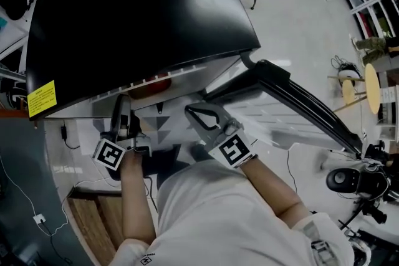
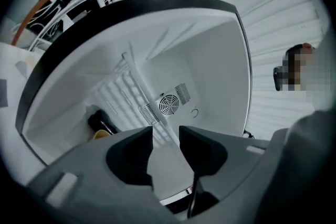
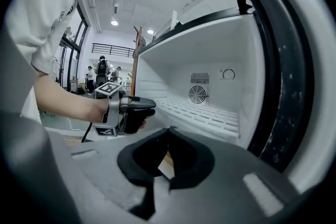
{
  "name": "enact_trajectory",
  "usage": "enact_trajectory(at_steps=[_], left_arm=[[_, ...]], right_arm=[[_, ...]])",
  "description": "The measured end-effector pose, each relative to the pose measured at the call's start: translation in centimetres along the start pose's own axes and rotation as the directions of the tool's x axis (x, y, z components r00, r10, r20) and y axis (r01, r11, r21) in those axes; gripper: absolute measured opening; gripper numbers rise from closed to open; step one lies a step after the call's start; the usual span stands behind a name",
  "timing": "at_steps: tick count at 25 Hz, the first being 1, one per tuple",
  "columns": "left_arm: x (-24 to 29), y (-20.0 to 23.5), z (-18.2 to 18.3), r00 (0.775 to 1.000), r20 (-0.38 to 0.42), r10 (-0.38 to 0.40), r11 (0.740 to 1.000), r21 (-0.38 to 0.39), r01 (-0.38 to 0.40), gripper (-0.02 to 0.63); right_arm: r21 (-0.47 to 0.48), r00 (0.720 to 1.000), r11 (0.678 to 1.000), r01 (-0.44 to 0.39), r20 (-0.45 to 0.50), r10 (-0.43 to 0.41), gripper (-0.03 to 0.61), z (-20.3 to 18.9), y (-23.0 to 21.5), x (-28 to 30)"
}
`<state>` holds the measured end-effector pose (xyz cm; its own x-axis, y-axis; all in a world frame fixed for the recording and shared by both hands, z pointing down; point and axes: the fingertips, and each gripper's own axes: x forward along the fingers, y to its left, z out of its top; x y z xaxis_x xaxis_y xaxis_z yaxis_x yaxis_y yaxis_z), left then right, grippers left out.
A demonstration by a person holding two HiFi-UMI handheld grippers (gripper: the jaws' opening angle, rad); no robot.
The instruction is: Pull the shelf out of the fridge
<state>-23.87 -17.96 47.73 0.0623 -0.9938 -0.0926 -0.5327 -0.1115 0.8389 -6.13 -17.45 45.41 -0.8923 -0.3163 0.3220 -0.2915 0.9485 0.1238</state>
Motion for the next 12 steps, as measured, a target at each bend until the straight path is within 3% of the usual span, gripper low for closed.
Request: enact_trajectory(at_steps=[7,12], left_arm=[[1.2,0.4,2.6,0.984,0.174,-0.026,0.982,-0.177,0.057,0.160],[2.4,0.6,3.3,0.975,0.221,-0.004,0.969,-0.240,0.058,0.166]], right_arm=[[0.003,0.999,1.000,-0.027,-0.021,0.027,0.002,-0.5,-0.5,0.2],[0.013,0.999,0.999,-0.035,-0.033,0.036,0.002,-0.7,-0.8,-0.1]])
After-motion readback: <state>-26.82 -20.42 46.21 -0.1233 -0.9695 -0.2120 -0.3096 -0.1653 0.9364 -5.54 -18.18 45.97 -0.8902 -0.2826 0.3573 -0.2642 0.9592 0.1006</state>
